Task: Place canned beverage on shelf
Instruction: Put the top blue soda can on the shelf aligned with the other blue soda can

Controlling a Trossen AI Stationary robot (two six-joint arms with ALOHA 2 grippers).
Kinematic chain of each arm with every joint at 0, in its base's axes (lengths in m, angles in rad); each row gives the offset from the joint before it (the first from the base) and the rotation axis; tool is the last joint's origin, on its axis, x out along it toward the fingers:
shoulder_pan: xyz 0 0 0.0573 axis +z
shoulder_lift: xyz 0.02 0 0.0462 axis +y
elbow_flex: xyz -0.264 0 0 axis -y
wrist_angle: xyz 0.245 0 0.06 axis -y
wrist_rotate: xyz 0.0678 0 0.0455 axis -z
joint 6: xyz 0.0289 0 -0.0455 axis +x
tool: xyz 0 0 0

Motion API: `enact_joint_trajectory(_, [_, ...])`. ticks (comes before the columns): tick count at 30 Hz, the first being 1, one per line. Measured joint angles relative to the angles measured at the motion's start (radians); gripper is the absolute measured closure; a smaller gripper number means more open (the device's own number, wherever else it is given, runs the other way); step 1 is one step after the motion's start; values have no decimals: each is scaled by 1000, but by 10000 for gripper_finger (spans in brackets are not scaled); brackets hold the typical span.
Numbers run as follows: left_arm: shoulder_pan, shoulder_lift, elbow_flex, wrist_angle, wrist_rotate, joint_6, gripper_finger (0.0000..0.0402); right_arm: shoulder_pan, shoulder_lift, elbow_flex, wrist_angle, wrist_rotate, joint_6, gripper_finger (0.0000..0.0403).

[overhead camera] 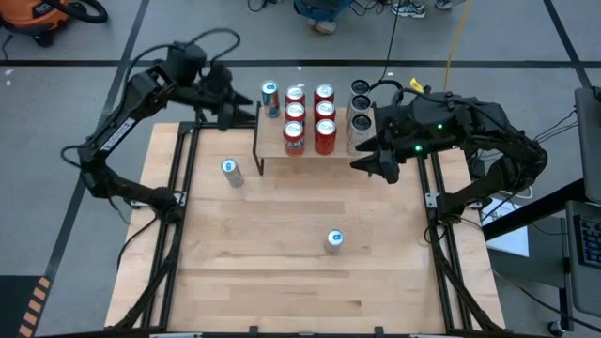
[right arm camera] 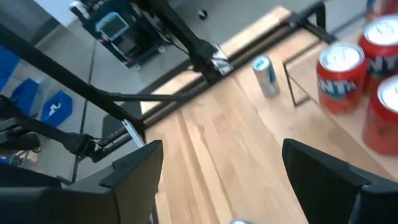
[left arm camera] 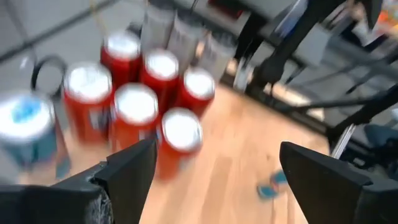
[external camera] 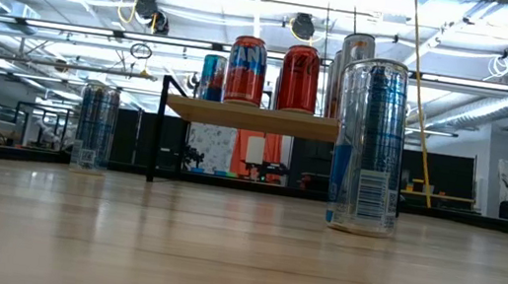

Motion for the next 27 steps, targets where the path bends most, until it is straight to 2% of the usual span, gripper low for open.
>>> enact_joint_trajectory(7, [-124,-35,0,-270,-256,-123,61,2,7,0,-13,31,30,95])
enact_joint_trajectory(12, [-141,-35,-3,-539,-424,-249,61,2,8,0,-13,72,30,95])
enact_joint_trajectory(15, [-138,-34,-47,-611,-507,-288,61,2,8,0,-13,75,30,95])
enact_joint_trajectory(18, [-118,-31,-113,-621,-547,-305,61,2,8,0,-13,75,31,95])
enact_joint_trajectory(27, [-111,-32,-356,-545,-547,-320,61,2,8,0,-13,75,40,95])
